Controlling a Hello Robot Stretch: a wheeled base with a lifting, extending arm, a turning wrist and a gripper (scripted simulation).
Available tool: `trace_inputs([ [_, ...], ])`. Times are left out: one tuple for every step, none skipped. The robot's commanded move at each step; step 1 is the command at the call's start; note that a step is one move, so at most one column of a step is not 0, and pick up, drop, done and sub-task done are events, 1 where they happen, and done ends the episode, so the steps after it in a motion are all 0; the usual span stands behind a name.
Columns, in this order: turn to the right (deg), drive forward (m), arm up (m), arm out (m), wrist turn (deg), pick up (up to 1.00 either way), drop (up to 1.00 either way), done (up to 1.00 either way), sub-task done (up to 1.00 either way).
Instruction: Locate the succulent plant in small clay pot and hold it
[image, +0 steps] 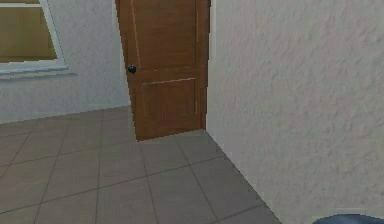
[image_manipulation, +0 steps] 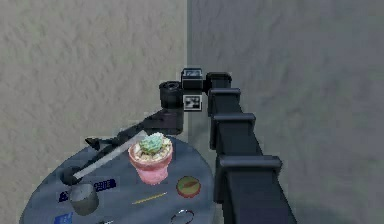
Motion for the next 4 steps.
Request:
trace_inputs([
  [0.0,0.0,0.0,0.0,45.0,0.0,0.0,0.0,0.0],
  [0.0,0.0,0.0,0.0,9.0,0.0,0.0,0.0,0.0],
  [0.0,0.0,-0.18,0.0,0.0,0.0,0.0,0.0,0.0],
  [0.0,0.0,0.0,0.0,0.0,1.0,0.0,0.0,0.0],
])
